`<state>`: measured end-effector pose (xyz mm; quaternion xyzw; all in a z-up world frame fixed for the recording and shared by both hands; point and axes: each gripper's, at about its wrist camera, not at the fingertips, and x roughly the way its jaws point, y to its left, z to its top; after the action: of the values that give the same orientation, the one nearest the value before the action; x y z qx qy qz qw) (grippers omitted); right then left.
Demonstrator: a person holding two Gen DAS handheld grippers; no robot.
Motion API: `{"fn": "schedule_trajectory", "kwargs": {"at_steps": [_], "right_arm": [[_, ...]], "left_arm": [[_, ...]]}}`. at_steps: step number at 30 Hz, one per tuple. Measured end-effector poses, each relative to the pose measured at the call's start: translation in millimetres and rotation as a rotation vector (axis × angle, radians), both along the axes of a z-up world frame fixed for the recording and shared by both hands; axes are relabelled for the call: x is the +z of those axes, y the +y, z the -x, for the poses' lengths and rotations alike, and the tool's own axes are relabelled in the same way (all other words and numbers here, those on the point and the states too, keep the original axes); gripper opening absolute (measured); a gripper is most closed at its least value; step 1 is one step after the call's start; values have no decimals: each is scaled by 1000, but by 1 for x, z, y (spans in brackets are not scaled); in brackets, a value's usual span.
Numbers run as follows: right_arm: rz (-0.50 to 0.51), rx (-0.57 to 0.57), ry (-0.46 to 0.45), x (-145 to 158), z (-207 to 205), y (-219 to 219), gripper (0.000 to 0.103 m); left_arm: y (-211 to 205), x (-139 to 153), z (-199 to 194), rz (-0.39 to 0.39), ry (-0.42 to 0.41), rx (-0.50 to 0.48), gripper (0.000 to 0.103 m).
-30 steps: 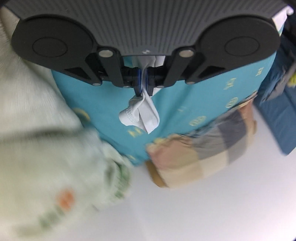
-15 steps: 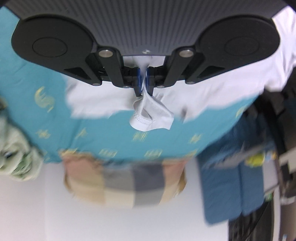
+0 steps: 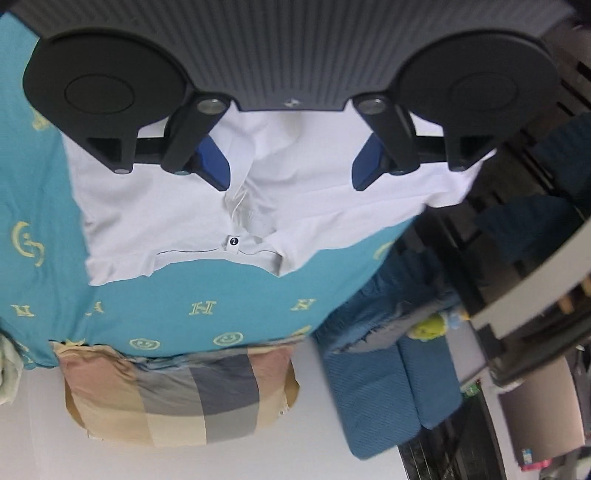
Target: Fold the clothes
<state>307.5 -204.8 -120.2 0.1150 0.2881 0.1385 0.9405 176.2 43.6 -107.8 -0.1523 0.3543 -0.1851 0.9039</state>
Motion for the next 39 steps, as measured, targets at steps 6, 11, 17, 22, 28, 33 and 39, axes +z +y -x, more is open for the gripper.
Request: {"fn": "schedule_trajectory", "kwargs": {"at_steps": [6, 11, 17, 22, 28, 33, 39], "right_arm": [[-38, -19, -18, 46, 105, -27, 75], [1, -59, -16, 67, 198, -50, 75], [65, -83, -41, 74, 279, -64, 75], [-51, -179, -62, 68, 307, -93, 75], [-41, -345, -169, 78, 321, -129, 75], [-147, -441, -156, 70, 323, -171, 75], [-239, -474, -160, 56, 322, -191, 76]], "left_arm": [[-14, 1, 17, -43, -28, -45, 53], [-20, 2, 31, -74, -36, -54, 53], [-29, 12, 57, -123, -65, -68, 53], [-45, 16, 83, -80, -25, -87, 53], [-106, 12, 107, -34, 35, -176, 53], [-176, -18, 110, -9, 125, -270, 53], [-245, -50, 89, 11, 193, -345, 51]]}}
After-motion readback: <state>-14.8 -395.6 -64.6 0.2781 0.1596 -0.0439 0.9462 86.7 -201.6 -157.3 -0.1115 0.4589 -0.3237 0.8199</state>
